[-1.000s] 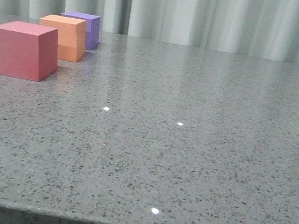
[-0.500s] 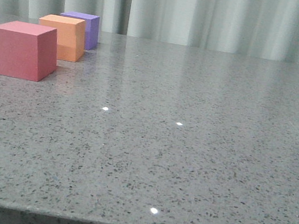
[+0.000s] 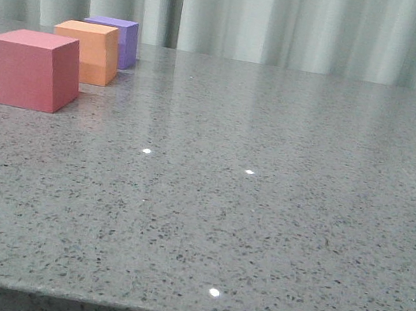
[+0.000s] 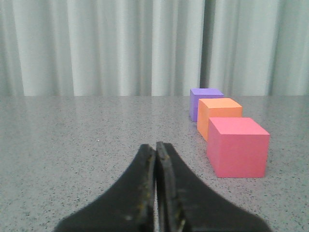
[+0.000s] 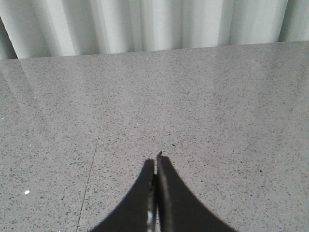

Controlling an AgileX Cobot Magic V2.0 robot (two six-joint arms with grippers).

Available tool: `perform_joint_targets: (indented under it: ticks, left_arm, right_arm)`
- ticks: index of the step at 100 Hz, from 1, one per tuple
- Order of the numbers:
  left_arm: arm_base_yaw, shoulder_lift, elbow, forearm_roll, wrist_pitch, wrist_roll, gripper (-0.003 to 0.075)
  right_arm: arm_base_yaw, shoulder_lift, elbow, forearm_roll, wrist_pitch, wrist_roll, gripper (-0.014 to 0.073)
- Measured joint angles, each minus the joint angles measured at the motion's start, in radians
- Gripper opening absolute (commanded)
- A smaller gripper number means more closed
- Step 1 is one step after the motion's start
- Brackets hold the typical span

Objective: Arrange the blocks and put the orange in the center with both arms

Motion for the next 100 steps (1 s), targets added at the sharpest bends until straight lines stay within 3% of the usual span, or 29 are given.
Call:
perform_joint_targets:
  ticks: [31,58,84,100]
  left_arm:
    - [0.000,0.000,0.000,0.000,0.000,0.000,-0.0020]
    - [0.000,0.000,0.000,0.000,0.000,0.000,-0.0020]
    - [0.000,0.000,0.000,0.000,0.000,0.000,-0.0020]
    - [0.000,0.000,0.000,0.000,0.000,0.000,-0.0020]
  right_arm:
    - [0.000,-0.063,0.053,0.022,-0.058,-0.011,-0.0069]
    - [0.000,-0.247,0.247,0.240,-0.173,-0.232,-0.0069]
    - [0.000,-0.462,0.408,0.260,-0.205,-0.255,-0.0069]
    - [0.000,-0.487,0.500,0.260,-0.271,-0.257,-0.0069]
